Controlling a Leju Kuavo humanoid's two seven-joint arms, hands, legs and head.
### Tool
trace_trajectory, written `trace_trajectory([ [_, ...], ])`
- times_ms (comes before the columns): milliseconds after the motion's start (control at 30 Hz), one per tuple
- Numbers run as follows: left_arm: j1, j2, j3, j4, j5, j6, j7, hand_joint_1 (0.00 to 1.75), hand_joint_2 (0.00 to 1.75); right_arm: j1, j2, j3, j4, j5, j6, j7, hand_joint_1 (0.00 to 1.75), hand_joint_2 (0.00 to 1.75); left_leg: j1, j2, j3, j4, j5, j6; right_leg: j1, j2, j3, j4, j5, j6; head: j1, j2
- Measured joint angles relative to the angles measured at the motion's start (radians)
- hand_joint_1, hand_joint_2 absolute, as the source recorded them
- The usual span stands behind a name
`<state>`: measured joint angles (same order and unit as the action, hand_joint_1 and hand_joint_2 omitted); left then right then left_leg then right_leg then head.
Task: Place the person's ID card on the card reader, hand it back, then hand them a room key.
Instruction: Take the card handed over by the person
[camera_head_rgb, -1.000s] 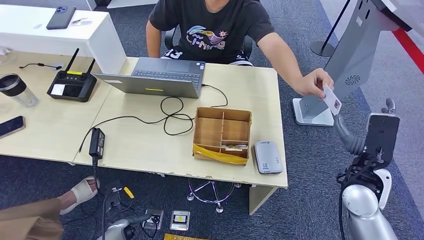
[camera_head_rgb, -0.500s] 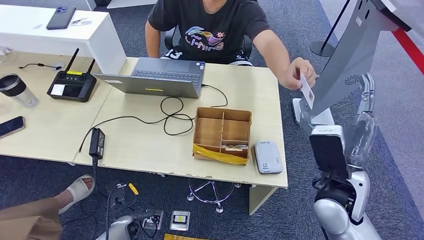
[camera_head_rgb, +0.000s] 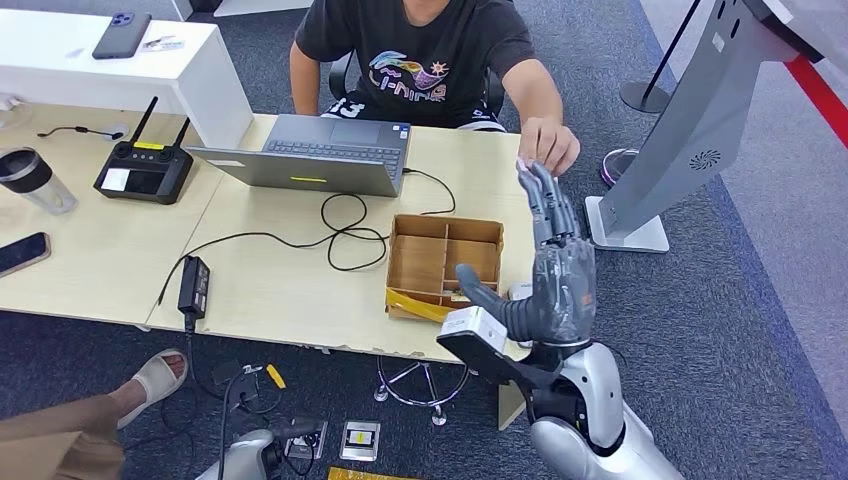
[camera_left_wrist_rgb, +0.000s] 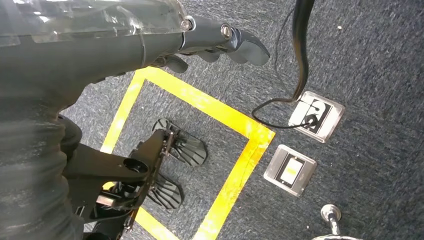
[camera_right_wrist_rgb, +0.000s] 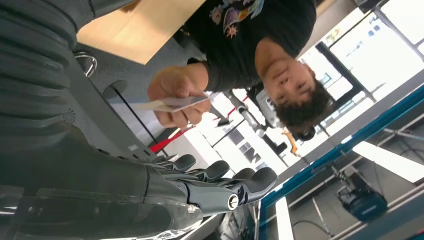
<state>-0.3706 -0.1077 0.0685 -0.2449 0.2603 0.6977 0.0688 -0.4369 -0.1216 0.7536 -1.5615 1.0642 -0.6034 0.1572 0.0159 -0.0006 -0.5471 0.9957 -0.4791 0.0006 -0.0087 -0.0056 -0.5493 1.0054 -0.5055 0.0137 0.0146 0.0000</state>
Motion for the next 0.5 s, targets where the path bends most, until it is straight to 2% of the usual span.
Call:
trace_trajectory([
  [333,0.001,0.002,-0.026,0.0,0.005,-0.003,0.017,0.0,1.75,-0.031,0.103,0.084,0.136,-0.051,0.08,-0.025,0.0,1.75,0.0,0.0,-0.001,0.0,0.0,0.0,0.0,0.0,-0.001,0.0,0.0,0.0,0.0,0.0],
  [500,0.002,0.003,-0.043,0.0,0.017,-0.001,0.019,0.0,1.75,-0.069,0.145,0.098,0.22,-0.048,0.067,-0.02,0.0,1.75,0.0,0.0,-0.001,0.0,0.0,0.0,0.0,0.0,-0.001,0.0,0.0,0.0,0.0,0.0],
])
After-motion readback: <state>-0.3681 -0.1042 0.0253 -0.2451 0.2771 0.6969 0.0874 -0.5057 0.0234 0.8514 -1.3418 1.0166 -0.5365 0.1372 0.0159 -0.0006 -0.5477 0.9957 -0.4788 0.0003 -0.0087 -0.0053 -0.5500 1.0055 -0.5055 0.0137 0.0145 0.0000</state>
